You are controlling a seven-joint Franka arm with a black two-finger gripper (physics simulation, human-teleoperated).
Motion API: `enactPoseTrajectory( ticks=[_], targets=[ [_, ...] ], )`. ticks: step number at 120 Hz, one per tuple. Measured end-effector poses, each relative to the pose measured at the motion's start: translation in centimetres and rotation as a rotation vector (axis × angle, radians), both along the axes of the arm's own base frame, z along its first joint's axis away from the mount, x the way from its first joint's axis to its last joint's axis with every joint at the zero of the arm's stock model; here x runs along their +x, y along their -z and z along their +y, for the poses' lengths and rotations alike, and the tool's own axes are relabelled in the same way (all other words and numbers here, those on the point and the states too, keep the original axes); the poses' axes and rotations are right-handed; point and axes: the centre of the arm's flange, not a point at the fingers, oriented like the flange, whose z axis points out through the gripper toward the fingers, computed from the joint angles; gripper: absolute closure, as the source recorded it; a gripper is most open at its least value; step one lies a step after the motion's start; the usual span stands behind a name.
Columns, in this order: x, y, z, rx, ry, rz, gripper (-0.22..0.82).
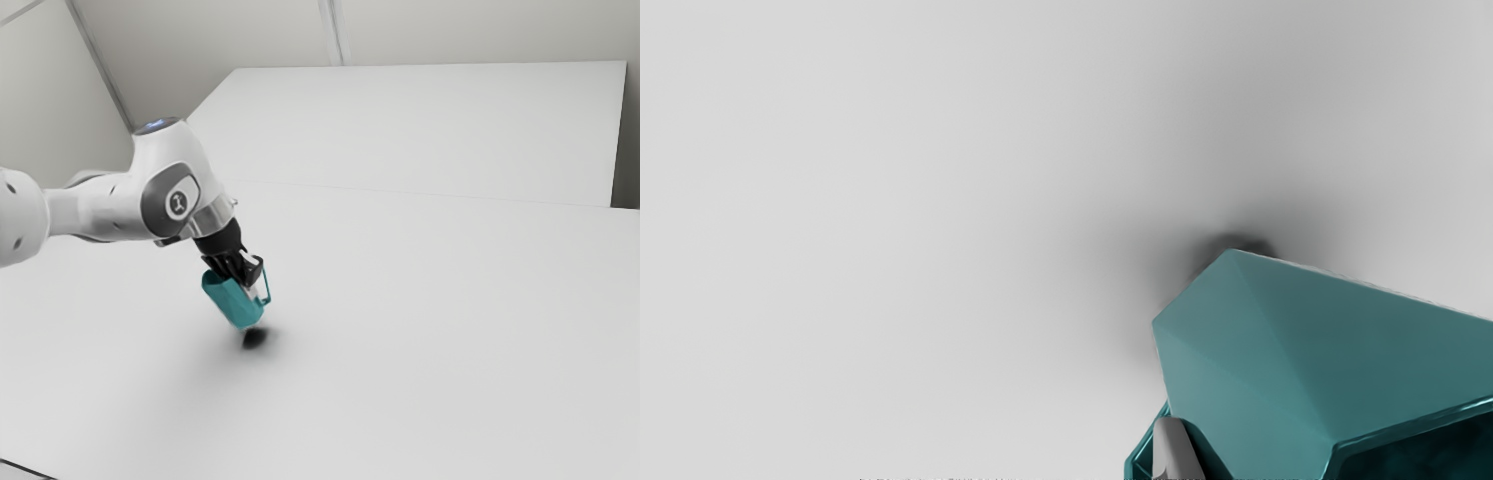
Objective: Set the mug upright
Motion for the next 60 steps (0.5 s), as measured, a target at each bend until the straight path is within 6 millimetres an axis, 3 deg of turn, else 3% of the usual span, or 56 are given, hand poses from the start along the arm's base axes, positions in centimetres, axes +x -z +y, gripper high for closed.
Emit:
enactPoseTrajectory(
  ticks=[13, 60],
  targets=[
    [0.6, 0.2, 0.8, 0.051, 0.023, -0.036, 0.78],
    [2.1, 4.1, 2.4, 0.066, 0.019, -0.046, 0.78]
  ],
)
